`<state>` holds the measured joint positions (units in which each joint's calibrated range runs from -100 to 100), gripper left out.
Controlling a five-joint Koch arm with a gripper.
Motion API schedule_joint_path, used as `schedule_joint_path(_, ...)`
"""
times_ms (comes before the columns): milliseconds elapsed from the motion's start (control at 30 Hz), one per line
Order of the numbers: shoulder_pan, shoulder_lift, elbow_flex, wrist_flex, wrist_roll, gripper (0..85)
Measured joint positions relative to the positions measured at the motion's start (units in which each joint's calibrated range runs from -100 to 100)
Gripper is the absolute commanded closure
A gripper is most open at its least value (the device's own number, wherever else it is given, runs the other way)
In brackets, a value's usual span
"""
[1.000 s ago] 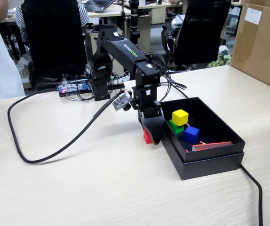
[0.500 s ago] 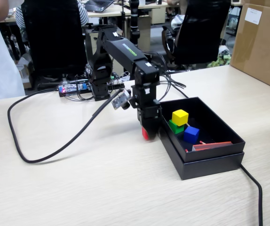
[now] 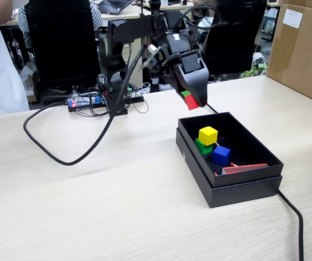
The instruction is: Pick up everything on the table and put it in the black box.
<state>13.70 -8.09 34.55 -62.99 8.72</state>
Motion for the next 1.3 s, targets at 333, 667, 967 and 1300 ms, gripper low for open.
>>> schedule_joint_path(333, -0.2, 24.7, 9.6, 0.0, 0.0, 78.9)
schedule_joint_path(667, -0.5, 28.6, 9.6, -0.5, 0.0, 62.1)
schedule_joint_path(967, -0.5, 28.6, 9.6, -2.6, 0.0, 44.3)
schedule_joint_path(1300, -2.0, 4.8, -2.4, -2.9, 0.0, 37.1)
